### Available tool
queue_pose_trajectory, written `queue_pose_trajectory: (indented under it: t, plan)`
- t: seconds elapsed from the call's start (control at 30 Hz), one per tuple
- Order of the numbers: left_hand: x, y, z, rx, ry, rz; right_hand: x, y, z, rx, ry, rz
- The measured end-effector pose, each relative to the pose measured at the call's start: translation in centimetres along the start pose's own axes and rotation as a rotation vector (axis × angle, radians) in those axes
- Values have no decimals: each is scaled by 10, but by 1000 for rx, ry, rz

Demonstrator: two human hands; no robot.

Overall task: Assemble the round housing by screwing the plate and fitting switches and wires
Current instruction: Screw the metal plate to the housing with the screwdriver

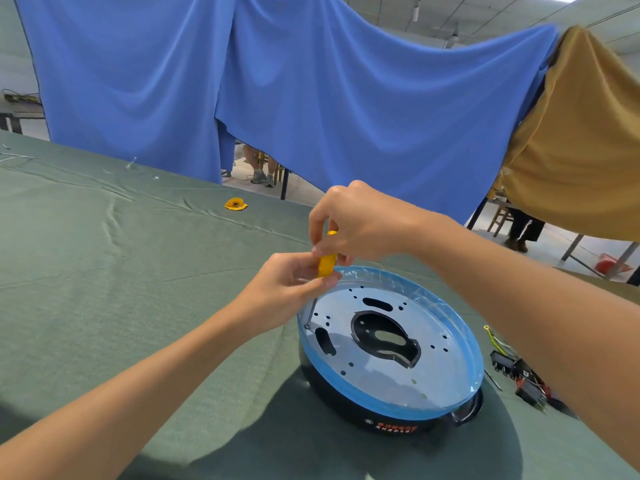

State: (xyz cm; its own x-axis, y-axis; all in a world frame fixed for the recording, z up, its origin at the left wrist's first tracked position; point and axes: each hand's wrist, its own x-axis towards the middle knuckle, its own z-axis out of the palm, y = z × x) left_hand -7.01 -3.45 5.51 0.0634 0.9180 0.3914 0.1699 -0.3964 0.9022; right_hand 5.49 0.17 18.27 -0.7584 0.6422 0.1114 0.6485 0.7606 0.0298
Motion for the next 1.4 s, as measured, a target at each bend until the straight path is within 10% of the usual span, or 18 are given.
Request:
queue_pose_trajectory:
  t: [0.53,0.7,0.9,1.4]
  plan:
    - [-1,-4,2,-36,195,59,6,-2,10,-13,-20,56]
    - [-2,-8,0,-120,-2,20,4,0,6,-72,-16,-25]
    - [-1,-12,1,-51,221,-22,9,2,13,-55,39,43]
    - [-5,-20,-4,-11,41,-1,6,4,9,-28,-88,-16]
